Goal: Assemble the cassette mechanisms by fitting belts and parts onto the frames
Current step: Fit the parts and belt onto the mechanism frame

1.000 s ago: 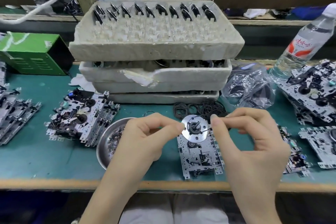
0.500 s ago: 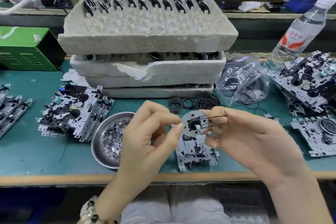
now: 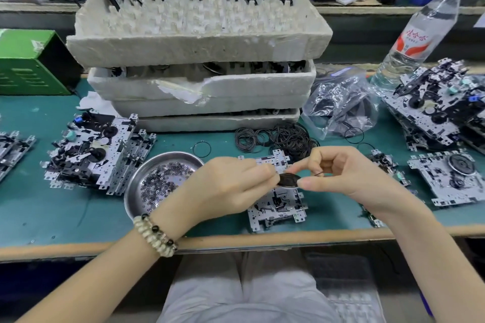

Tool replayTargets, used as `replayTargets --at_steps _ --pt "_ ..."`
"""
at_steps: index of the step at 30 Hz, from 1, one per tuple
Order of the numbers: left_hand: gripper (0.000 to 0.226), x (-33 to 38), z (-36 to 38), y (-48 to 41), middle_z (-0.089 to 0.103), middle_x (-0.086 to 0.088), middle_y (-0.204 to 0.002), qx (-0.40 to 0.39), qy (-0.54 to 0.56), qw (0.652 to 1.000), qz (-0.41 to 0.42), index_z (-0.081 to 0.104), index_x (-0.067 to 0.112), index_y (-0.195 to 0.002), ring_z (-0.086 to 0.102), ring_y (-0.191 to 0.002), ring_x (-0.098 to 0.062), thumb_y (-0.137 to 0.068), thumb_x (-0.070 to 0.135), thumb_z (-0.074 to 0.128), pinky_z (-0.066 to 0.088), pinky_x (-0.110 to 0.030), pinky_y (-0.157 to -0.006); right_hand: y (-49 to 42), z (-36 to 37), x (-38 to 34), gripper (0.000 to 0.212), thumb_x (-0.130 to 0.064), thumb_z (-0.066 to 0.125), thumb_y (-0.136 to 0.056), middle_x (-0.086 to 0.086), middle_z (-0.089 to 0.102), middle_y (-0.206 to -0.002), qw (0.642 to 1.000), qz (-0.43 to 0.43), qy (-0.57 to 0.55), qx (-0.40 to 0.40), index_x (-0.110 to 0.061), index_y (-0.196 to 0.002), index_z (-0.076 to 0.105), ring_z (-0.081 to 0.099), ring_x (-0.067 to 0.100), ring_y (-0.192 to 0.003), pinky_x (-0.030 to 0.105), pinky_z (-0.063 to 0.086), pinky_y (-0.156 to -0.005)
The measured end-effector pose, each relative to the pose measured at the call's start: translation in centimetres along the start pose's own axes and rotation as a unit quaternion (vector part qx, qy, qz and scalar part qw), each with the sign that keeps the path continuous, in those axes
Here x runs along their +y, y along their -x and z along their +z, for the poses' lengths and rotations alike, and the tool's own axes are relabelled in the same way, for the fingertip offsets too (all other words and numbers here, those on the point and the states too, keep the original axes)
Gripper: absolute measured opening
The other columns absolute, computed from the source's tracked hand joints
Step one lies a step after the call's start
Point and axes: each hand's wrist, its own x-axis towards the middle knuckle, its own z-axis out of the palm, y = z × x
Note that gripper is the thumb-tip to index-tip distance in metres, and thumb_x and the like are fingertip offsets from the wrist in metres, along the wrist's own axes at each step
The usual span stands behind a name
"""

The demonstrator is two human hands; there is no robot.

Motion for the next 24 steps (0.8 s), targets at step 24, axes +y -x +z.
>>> replayTargets --at_steps 24 --pt "0.043 -2.4 0.6 -0.2 0.07 -0.008 -0.092 -0.056 0.011 0.998 -0.005 0.075 0.005 -0.097 0.063 -0.08 -0.026 -0.098 0.043 0.056 0.049 -0.033 -0.061 1.5 1.4 2.0 0.037 -0.025 0.086 -0.069 -0.015 0.075 -0.097 0.983 -0.085 0.139 0.088 -0.02 -0.062 0.049 0.056 -0.001 -0.069 0.015 0.037 -0.064"
